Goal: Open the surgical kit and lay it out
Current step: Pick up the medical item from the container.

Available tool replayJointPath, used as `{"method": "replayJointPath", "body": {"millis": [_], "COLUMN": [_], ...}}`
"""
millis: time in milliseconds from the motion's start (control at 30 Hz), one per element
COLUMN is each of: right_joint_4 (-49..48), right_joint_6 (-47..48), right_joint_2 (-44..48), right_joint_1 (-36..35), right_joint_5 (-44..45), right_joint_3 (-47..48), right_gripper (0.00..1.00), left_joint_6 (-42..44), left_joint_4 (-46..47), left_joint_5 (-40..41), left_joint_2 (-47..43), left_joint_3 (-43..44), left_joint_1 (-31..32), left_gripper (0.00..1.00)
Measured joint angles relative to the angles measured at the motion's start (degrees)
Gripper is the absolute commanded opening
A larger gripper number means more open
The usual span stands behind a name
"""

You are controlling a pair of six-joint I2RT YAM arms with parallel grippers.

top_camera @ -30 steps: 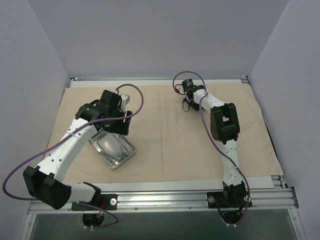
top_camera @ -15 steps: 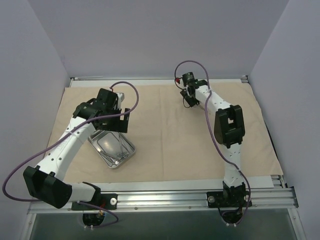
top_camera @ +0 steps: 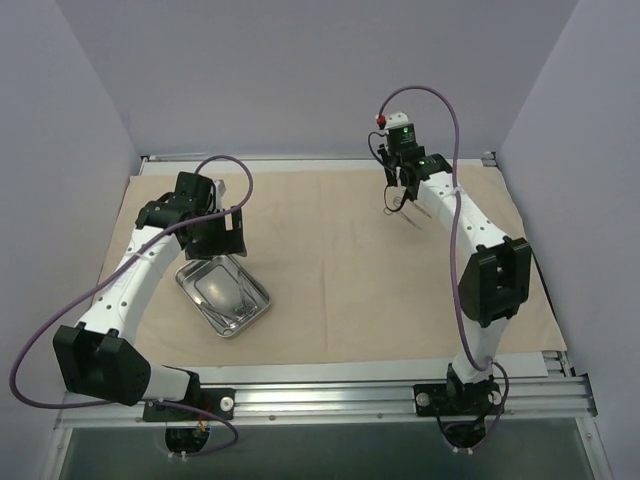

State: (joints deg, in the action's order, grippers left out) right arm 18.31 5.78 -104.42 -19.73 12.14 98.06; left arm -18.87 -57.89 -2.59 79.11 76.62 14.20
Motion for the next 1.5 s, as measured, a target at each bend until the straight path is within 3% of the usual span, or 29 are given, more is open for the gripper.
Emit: {"method": "replayJointPath", "body": {"millis": [33, 67, 367, 500, 667, 967, 1200, 1500], "right_joint_4": [-0.52, -1.05, -3.17, -3.15, -3.82, -4.04, -4.33, -2.56], "right_joint_6": [-0.37, -0.59, -3.91, -4.79, -7.87, -12.20, -15.69, -16.02], "right_joint_2": [-1.68, -3.45, -17.38, -18.51, -17.22, -5.31, 2.36, 5.73], "right_joint_1": [0.81, 1.51, 6.91, 8.50, 8.35, 0.48, -4.37, -4.20], "right_joint_5": [0.72, 1.25, 2.43, 0.70, -3.91, -9.18, -13.73, -14.08], "right_joint_3": [-0.04, -0.04, 0.00, 0.00, -0.02, -4.48, -12.13, -16.28], "right_gripper": [0.03, 0.00, 0.00, 0.00, 0.00, 0.00, 0.00, 0.00], "left_joint_6": [-0.11, -0.26, -0.13, 0.37, -0.39, -8.17, -14.05, -21.07], "left_joint_4": [0.00, 0.00, -0.24, -0.48, -1.95, -3.80, -1.97, 4.39], "left_joint_5": [-0.35, -0.76, -1.97, -0.63, 1.97, 4.09, 6.45, 10.49], "left_joint_2": [0.17, 0.20, -0.04, -0.35, 0.00, 5.60, 5.60, 14.47], "left_joint_3": [0.02, 0.02, 0.00, -0.20, -1.16, -6.21, -13.03, -15.56], "left_joint_1": [0.00, 0.00, 0.00, 0.02, -0.02, -0.96, 4.15, 7.54], "left_gripper": [0.90, 0.90, 0.89, 0.97, 0.96, 0.70, 0.50, 0.46]}}
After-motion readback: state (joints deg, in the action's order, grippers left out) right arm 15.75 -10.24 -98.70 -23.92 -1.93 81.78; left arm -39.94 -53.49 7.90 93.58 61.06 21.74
